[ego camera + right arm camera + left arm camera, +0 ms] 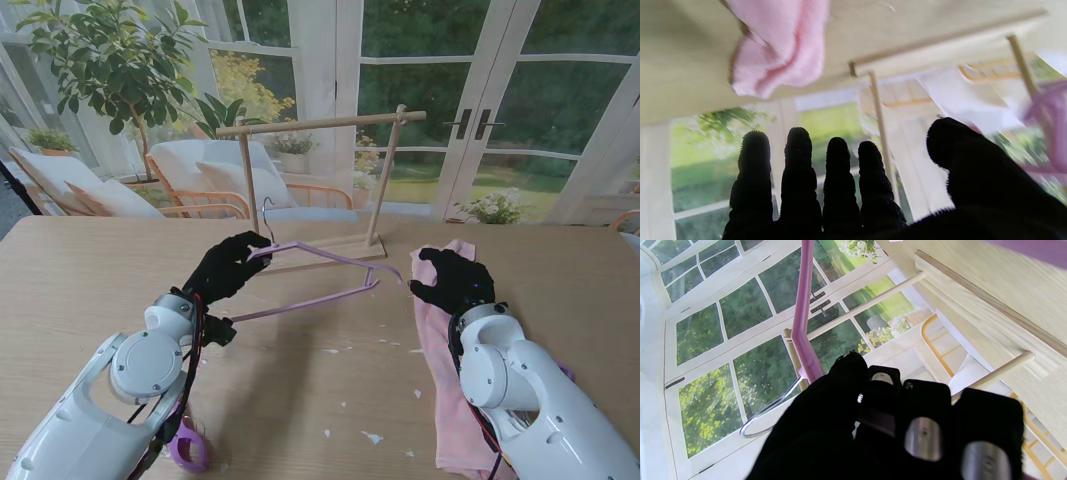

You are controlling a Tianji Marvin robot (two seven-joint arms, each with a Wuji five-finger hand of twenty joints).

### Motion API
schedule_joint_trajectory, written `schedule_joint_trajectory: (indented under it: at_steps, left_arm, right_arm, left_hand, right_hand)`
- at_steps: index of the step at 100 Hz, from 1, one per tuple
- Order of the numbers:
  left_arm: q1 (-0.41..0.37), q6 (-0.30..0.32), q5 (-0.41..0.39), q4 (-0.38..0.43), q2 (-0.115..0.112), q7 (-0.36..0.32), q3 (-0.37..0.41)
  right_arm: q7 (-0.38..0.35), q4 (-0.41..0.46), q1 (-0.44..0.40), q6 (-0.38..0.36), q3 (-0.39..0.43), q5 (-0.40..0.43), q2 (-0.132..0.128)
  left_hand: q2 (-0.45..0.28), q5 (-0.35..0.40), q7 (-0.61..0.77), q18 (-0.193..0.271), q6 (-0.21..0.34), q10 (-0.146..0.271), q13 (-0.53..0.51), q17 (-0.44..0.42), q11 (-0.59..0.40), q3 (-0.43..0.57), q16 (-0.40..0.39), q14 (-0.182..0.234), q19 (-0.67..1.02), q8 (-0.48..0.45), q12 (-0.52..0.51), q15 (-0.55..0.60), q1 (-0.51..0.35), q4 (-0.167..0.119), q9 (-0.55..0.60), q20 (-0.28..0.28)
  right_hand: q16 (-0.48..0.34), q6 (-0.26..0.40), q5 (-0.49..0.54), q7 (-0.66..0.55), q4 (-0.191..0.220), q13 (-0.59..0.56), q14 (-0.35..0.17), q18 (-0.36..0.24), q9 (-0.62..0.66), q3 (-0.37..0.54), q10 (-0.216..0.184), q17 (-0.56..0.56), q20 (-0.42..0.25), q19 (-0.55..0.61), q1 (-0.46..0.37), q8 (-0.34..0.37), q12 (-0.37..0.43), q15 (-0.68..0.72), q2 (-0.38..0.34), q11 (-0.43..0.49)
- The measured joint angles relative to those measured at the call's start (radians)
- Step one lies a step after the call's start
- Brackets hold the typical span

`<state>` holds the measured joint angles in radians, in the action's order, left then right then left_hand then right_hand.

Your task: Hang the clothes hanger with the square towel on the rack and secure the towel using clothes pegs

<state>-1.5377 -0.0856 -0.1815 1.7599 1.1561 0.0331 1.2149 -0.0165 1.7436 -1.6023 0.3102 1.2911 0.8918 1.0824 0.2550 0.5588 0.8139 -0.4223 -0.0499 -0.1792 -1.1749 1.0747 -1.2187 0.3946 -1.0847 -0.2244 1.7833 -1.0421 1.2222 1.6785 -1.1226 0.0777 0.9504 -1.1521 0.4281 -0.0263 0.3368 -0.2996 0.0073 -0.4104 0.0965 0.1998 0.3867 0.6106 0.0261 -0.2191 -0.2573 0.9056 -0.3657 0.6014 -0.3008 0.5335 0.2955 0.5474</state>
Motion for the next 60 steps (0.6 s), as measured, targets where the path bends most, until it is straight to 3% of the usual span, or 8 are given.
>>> schedule_joint_trajectory:
  at_steps: [16, 35, 45, 47, 60]
  left_arm:
    - [0.0, 0.0, 0.001, 0.004, 0.0, 0.0, 0.005]
    - [-0.001, 0.002, 0.001, 0.007, 0.0, 0.0, 0.01]
    - [0.0, 0.004, 0.001, 0.004, 0.0, -0.001, 0.008]
    - [0.001, 0.005, 0.001, 0.003, 0.0, -0.001, 0.006]
    - [0.005, 0.007, 0.002, -0.005, 0.0, -0.001, 0.0]
  right_arm:
    - [-0.057, -0.107, 0.083, 0.102, -0.072, 0.053, -0.012]
    - [-0.129, -0.184, 0.155, 0.226, -0.14, 0.128, -0.022]
    - [-0.149, -0.218, 0.186, 0.264, -0.172, 0.135, -0.029]
    - [-0.157, -0.225, 0.193, 0.273, -0.181, 0.137, -0.03]
    - [-0.216, -0.269, 0.24, 0.321, -0.239, 0.15, -0.041]
  left_hand:
    - [0.0, 0.0, 0.0, 0.0, 0.0, 0.0, 0.0, 0.0, 0.0, 0.0, 0.0, 0.0, 0.0, 0.0, 0.0, 0.001, 0.0, 0.0, 0.0, 0.0]
    - [0.0, 0.0, 0.0, 0.0, 0.0, 0.0, -0.001, 0.0, 0.0, 0.0, 0.0, 0.0, 0.0, 0.0, 0.0, 0.001, 0.0, 0.0, 0.0, 0.0]
    - [0.0, 0.0, 0.0, 0.0, 0.0, 0.0, -0.001, 0.0, 0.0, 0.0, 0.0, 0.0, 0.0, 0.0, 0.0, 0.002, 0.0, 0.0, 0.0, 0.0]
    - [0.0, 0.0, 0.0, 0.0, 0.0, 0.0, -0.001, 0.0, 0.0, 0.0, 0.0, 0.0, 0.0, 0.0, 0.0, 0.002, 0.0, 0.0, 0.0, 0.0]
    - [0.0, 0.0, 0.0, 0.0, 0.0, 0.0, -0.001, 0.0, 0.0, 0.001, 0.0, 0.0, 0.0, 0.0, 0.0, 0.002, 0.0, 0.0, 0.0, 0.0]
  right_hand:
    - [0.0, -0.014, 0.0, -0.018, 0.0, 0.001, -0.002, -0.02, -0.01, -0.039, 0.0, 0.0, 0.0, 0.0, 0.025, 0.002, -0.011, 0.005, 0.0, 0.038]
    - [0.005, -0.054, 0.0, -0.079, 0.0, 0.075, -0.014, -0.031, -0.086, -0.048, 0.019, 0.026, 0.0, 0.0, 0.1, 0.06, -0.027, 0.013, -0.001, 0.089]
    - [-0.001, -0.102, -0.032, -0.067, 0.0, 0.147, -0.016, -0.049, -0.166, -0.039, 0.033, 0.062, 0.0, -0.02, 0.18, 0.066, -0.025, -0.018, -0.001, 0.089]
    - [-0.005, -0.108, -0.039, -0.053, -0.018, 0.159, -0.016, -0.051, -0.175, -0.038, 0.036, 0.068, 0.0, -0.025, 0.199, 0.066, -0.018, -0.025, -0.001, 0.087]
    - [-0.019, -0.14, -0.063, -0.006, -0.038, 0.197, -0.026, -0.073, -0.177, -0.044, 0.045, 0.088, 0.0, -0.054, 0.279, 0.066, 0.021, -0.039, -0.002, 0.02]
